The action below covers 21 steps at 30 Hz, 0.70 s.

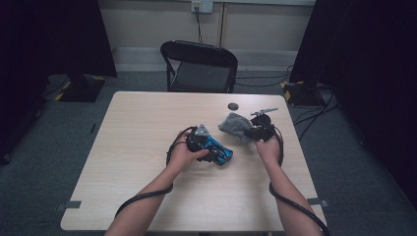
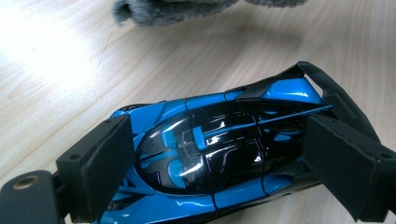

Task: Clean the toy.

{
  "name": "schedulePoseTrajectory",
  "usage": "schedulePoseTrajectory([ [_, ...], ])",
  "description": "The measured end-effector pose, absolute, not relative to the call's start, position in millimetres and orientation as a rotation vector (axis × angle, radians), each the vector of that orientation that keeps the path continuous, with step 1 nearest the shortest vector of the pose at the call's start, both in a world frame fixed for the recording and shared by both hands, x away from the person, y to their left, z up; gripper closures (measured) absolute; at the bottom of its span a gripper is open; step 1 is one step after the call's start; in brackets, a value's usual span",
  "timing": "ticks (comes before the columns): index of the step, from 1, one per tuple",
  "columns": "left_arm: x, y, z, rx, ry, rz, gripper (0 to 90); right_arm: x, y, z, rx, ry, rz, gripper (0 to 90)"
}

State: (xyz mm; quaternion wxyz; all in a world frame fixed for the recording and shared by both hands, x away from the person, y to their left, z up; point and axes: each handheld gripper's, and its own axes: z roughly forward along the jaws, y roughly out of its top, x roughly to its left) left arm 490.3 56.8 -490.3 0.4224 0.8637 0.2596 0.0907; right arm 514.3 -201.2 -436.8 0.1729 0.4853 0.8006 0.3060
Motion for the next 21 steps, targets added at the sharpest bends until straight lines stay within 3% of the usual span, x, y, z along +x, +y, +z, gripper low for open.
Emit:
schedulePoseTrajectory([
  [21, 490, 57, -491, 2.153, 0.65, 0.229, 9.3, 537, -137, -469, 1.355, 2.374, 0.832, 75.8],
])
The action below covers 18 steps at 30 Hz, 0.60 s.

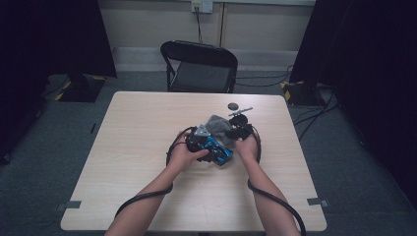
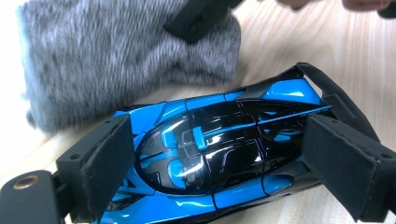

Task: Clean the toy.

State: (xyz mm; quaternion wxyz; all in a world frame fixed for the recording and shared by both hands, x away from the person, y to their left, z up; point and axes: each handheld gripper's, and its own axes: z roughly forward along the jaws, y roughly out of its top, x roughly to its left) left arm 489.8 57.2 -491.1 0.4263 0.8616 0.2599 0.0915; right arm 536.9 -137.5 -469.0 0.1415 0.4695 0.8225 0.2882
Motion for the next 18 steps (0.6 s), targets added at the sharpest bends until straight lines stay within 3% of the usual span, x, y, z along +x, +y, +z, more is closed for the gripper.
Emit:
schedulePoseTrajectory([
  [18, 490, 57, -491, 2.159, 0.65, 0.226, 9.3, 524, -145, -475, 1.135, 2.554, 0.807, 76.4],
])
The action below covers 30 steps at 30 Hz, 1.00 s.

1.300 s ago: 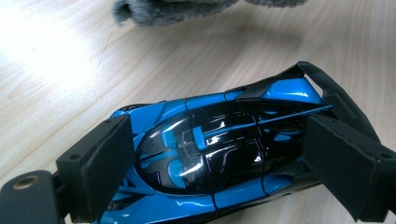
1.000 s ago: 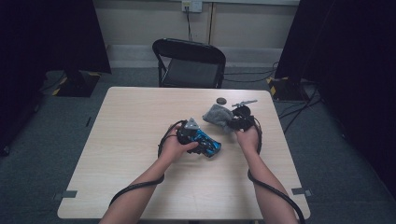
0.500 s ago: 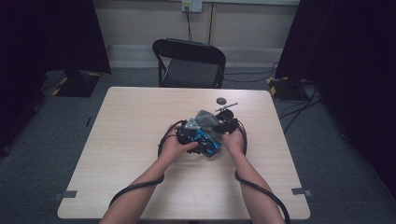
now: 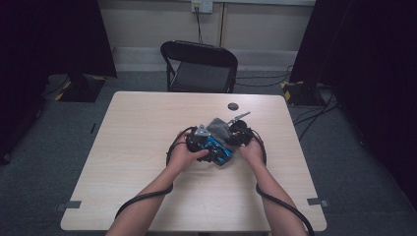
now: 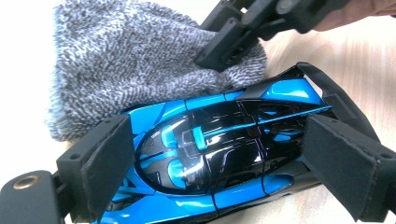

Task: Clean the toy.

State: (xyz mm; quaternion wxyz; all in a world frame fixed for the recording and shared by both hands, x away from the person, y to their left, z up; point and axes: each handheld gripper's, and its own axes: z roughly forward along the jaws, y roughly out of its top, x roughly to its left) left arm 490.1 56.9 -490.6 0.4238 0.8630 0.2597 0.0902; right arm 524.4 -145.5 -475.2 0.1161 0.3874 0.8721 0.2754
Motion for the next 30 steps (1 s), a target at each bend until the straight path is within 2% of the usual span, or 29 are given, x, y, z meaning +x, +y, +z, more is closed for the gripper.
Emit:
schedulePoseTrajectory([
  [30, 490, 56, -490, 2.166, 0.651, 0.228, 9.3, 507, -176, -473, 1.026, 2.678, 0.83, 76.6],
])
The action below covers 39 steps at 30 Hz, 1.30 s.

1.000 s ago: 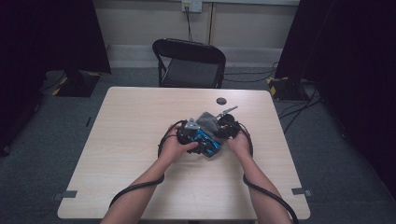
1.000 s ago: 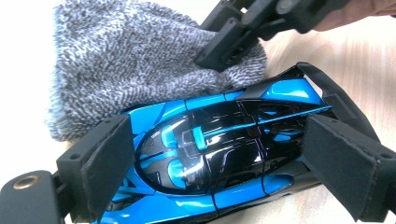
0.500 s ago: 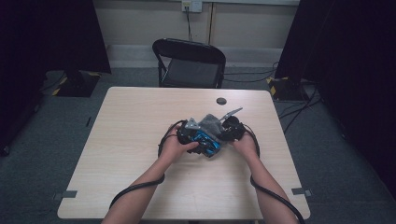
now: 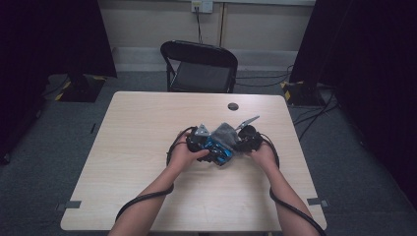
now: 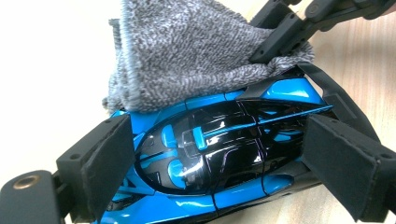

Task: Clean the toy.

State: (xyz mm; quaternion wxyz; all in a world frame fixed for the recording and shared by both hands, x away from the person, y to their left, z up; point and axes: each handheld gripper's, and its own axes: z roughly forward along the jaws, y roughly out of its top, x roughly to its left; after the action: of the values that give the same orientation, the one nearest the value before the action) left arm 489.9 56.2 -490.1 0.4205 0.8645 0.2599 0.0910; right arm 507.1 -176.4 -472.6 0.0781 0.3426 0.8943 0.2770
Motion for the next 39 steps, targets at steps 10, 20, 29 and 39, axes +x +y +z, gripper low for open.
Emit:
schedulePoseTrajectory([
  [10, 490, 56, -490, 2.164, 0.652, 0.23, 9.3, 494, -187, -472, 1.011, 2.701, 0.848, 76.5],
  [20, 489, 56, -490, 2.165, 0.65, 0.229, 9.3, 478, -192, -472, 1.022, 2.695, 0.876, 76.5],
  [29, 489, 55, -490, 2.164, 0.653, 0.228, 9.3, 469, -198, -472, 1.025, 2.705, 0.891, 76.5],
  [39, 489, 55, -490, 2.167, 0.651, 0.228, 9.3, 456, -204, -472, 1.031, 2.716, 0.905, 76.5],
])
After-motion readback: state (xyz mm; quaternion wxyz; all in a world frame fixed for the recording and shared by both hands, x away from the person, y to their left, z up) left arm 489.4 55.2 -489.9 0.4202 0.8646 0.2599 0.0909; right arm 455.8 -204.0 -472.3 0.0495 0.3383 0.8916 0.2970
